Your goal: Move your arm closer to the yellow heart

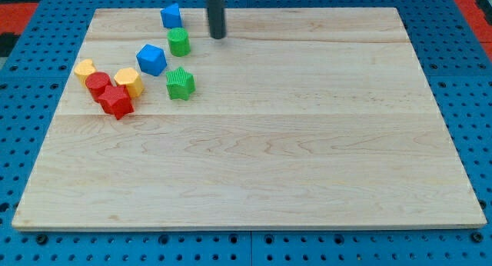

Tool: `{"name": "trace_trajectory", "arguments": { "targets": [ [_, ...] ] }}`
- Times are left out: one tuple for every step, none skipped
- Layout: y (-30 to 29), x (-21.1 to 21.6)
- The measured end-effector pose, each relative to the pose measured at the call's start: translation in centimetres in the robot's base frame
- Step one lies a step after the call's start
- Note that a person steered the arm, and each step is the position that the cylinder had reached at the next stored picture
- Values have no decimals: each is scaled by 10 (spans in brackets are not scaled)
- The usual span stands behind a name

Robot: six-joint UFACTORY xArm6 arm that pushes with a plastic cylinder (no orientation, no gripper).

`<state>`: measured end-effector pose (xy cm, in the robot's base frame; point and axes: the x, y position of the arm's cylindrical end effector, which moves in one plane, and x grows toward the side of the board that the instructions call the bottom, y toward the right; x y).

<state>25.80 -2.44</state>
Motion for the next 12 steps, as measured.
{"name": "trace_trajectory", "arguments": {
  "targets": [
    [41, 24],
    [62, 71],
    [51, 123],
    [26, 171],
    [-12, 204],
    [-92, 233],
    [-196, 244],
    [-279, 223],
    [-279, 223],
    [-280, 187],
    [-281, 177],
    [-281, 143]
  ]
}}
